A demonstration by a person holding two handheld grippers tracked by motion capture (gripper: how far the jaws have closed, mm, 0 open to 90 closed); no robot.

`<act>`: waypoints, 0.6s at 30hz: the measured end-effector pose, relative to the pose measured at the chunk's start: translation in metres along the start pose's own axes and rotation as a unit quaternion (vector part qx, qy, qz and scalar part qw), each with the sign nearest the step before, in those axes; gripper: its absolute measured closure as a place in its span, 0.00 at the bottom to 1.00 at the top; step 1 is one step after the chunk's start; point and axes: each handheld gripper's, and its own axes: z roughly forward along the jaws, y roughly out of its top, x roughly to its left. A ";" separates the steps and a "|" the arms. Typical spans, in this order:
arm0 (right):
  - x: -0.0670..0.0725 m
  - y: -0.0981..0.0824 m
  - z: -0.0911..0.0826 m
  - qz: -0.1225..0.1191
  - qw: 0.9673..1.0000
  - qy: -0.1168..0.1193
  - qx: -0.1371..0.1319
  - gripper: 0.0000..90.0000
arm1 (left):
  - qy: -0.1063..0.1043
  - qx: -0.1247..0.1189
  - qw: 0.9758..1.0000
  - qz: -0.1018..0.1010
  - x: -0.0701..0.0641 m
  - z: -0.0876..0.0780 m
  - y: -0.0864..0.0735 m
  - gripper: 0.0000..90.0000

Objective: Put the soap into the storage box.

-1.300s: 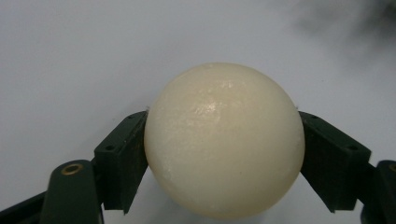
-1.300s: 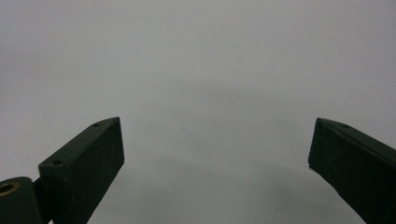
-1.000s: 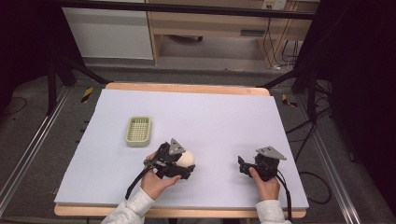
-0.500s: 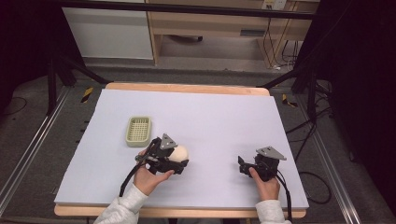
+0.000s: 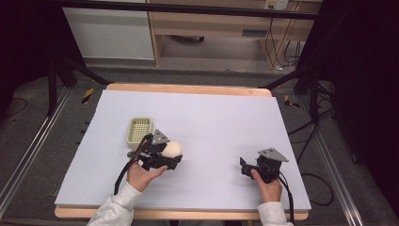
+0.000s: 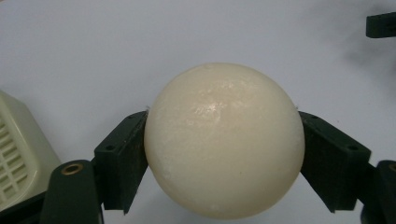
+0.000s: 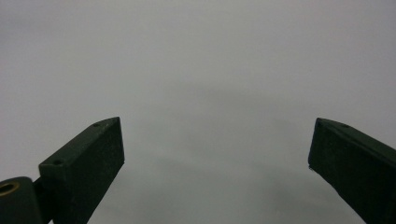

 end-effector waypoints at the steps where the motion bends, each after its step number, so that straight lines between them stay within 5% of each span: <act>1: 0.000 0.000 0.000 -0.001 1.000 0.000 0.000 0.04 | 0.000 -0.001 1.000 0.000 0.002 -0.001 0.000 0.25; 18: 0.000 0.000 0.000 0.001 1.000 -0.001 0.001 0.04 | 0.019 -0.002 1.000 -0.013 0.026 -0.008 0.000 0.25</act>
